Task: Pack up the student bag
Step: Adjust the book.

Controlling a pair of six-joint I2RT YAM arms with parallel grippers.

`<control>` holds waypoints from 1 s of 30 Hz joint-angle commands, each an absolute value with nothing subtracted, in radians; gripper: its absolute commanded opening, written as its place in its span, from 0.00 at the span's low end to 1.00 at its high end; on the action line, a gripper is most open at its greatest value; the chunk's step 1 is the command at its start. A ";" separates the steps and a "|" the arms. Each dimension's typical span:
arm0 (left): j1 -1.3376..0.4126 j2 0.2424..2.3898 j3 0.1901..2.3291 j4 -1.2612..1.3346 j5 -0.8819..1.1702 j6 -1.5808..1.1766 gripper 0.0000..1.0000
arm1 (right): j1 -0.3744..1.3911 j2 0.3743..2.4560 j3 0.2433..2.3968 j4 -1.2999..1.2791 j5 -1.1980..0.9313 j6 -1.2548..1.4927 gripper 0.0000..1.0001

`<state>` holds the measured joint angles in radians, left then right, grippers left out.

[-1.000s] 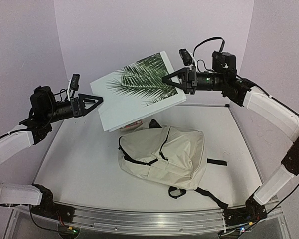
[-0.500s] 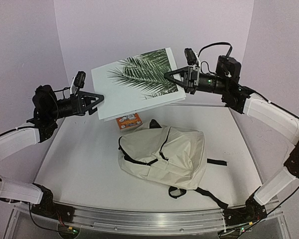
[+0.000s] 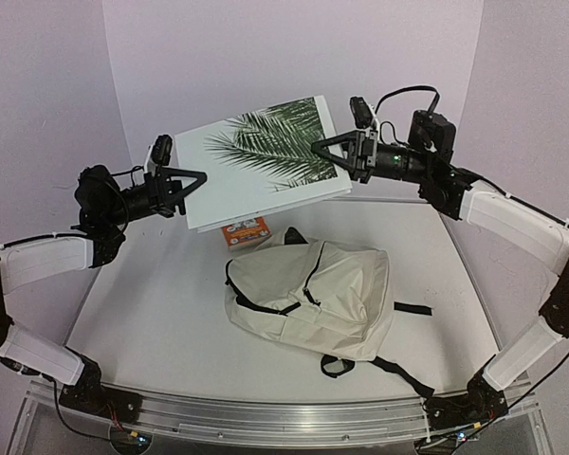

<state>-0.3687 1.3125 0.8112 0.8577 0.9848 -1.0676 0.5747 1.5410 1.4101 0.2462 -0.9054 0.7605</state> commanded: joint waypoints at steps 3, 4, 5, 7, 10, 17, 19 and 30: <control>-0.374 1.296 0.832 0.901 0.940 -1.080 0.59 | 0.577 1.551 1.404 0.341 -0.910 0.761 0.31; -0.374 1.293 0.832 0.887 0.930 -1.081 0.56 | 0.576 1.552 1.400 0.341 -0.899 0.757 0.35; -0.374 1.291 0.834 0.879 0.921 -1.087 0.54 | 0.576 1.551 1.395 0.339 -0.887 0.754 0.39; -0.373 1.287 0.841 0.836 0.906 -1.093 0.48 | 0.576 1.551 1.390 0.336 -0.867 0.746 0.46; -0.373 1.278 0.863 0.746 0.880 -1.086 0.41 | 0.576 1.548 1.381 0.331 -0.839 0.738 0.55; -0.365 1.266 0.884 0.602 0.810 -1.111 0.28 | 0.575 1.541 1.375 0.251 -0.727 0.688 0.75; -0.356 1.270 0.884 0.580 0.787 -1.135 0.25 | 0.575 1.531 1.379 0.179 -0.644 0.652 0.81; -0.303 1.305 0.860 0.578 0.726 -1.246 0.17 | 0.573 1.485 1.346 0.008 -0.353 0.563 0.98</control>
<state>-0.3264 1.3087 0.8440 0.5549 0.7807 -1.2007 0.5735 1.5478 1.3529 0.0681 -0.5114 0.6189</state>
